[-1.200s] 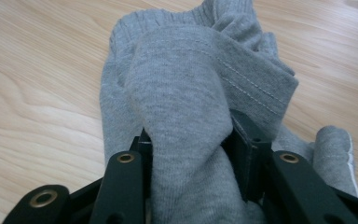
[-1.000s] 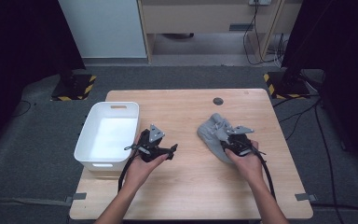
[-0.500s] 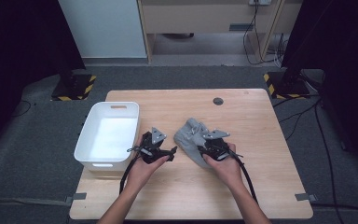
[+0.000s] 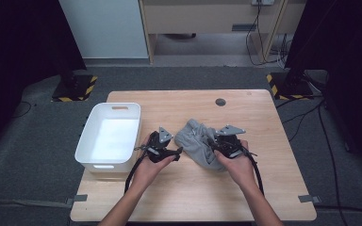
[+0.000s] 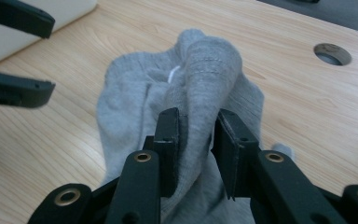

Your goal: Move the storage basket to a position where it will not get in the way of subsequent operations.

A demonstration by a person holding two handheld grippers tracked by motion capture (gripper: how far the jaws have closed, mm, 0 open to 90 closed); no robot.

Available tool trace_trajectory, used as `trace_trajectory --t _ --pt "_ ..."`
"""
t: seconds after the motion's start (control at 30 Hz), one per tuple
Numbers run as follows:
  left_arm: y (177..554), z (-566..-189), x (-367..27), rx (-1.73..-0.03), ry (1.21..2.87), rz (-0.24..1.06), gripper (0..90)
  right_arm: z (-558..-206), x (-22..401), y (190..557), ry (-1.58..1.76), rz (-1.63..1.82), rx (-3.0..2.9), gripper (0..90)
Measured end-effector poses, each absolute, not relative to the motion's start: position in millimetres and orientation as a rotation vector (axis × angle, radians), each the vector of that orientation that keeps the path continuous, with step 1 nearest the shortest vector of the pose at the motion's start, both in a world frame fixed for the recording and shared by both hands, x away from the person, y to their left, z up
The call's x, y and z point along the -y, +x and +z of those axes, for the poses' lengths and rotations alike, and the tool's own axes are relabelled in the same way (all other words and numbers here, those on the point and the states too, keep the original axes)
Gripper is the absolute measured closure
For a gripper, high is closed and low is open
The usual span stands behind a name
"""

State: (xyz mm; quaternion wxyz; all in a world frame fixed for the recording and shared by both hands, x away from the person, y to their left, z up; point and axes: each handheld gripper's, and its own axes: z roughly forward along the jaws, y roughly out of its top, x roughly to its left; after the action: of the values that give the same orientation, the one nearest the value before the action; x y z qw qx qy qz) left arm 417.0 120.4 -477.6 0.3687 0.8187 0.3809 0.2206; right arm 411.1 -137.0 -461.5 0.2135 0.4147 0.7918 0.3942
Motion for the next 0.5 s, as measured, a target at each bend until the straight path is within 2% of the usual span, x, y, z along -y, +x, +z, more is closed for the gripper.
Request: trace_trajectory --t 0.3,0.5 --pt "433.1 -476.7 -111.9 -0.996 2.101 0.556 23.4 -488.8 164.0 419.3 1.268 0.974 -2.199 73.8" --pt "436.3 -482.4 -109.8 -0.992 2.107 0.558 24.8 -495.7 183.4 425.3 1.328 0.971 -2.196 70.8"
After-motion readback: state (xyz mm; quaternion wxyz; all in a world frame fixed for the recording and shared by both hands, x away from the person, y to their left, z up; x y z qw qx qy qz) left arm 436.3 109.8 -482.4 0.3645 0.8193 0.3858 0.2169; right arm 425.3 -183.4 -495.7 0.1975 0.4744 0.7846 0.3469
